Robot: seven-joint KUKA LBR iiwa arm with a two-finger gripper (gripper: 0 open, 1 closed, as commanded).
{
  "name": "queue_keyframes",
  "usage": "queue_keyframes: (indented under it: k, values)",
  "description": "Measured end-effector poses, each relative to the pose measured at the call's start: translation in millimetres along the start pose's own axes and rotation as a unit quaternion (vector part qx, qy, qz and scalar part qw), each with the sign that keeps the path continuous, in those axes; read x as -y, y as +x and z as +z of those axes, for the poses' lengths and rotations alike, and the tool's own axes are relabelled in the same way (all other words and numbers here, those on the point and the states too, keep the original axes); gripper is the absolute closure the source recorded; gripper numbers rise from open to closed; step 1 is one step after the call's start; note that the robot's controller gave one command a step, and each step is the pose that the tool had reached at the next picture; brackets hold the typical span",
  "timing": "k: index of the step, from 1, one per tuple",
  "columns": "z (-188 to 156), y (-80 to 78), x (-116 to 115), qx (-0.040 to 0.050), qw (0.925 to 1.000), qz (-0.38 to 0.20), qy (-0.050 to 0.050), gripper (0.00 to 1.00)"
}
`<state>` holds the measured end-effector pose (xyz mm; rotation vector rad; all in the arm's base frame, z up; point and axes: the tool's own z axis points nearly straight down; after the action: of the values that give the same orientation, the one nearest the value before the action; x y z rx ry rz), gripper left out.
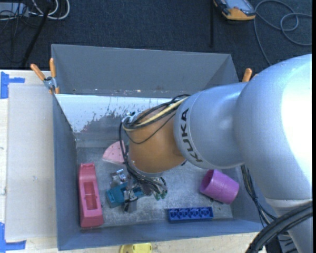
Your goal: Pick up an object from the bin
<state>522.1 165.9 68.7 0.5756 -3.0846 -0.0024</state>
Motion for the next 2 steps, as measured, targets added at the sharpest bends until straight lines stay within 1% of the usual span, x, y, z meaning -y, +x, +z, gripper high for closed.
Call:
queue_keyframes:
  k: [1, 2]
  values:
    - [0, 0.0, 0, 0.0001, 1.0000, 0.000, 0.000, 1.00]
    - [-53, 11.0, -8, -0.0046, 1.0000, -0.007, 0.000, 1.00]
